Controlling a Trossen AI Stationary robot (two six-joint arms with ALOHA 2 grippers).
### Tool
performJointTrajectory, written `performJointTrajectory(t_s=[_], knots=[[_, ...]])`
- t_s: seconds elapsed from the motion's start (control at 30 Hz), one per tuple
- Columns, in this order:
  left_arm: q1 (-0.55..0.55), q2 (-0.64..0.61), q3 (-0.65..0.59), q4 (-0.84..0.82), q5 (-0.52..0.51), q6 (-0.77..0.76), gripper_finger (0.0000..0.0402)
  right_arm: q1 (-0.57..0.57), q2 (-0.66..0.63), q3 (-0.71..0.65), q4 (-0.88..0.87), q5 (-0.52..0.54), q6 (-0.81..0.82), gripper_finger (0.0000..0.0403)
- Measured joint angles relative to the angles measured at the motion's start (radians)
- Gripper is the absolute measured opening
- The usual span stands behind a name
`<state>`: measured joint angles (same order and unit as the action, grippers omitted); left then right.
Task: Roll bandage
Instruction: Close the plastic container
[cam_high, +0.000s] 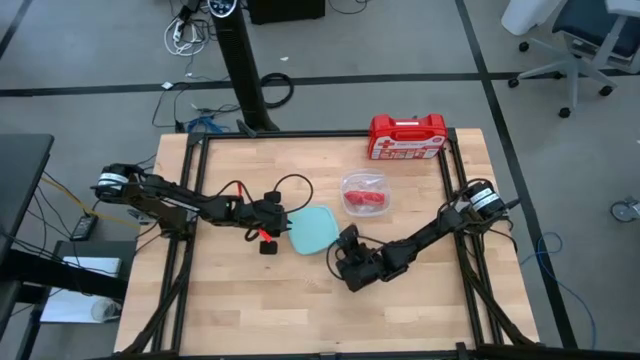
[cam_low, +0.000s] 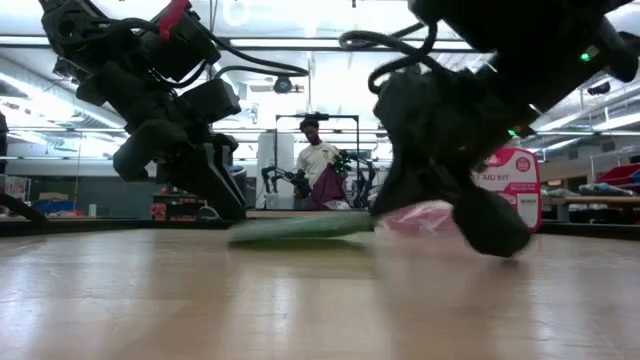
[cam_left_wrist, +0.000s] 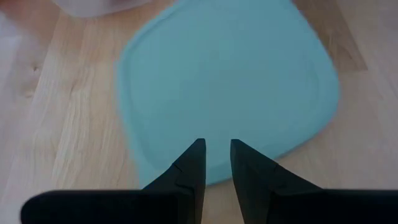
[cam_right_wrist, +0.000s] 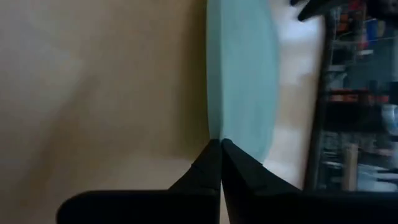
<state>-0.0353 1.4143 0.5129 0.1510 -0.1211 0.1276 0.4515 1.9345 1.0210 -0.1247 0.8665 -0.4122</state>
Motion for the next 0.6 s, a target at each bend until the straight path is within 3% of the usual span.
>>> performJointTrajectory(t_s=[0.17, 0.37, 0.6], knots=[[0.000, 0.000, 0.000, -0.017, -0.009, 0.017, 0.0078, 0.003, -0.012, 0.042, -0.045, 0.054, -0.024, 0.0001], [0.000, -0.011, 0.012, -0.016, -0.130, 0.031, 0.0078, 0.009, -0.056, 0.091, -0.131, 0.053, -0.016, 0.0001], [0.000, -0.031, 0.089, -0.019, -0.183, 0.080, 0.0078, 0.013, -0.140, 0.092, -0.202, 0.085, 0.010, 0.0000]])
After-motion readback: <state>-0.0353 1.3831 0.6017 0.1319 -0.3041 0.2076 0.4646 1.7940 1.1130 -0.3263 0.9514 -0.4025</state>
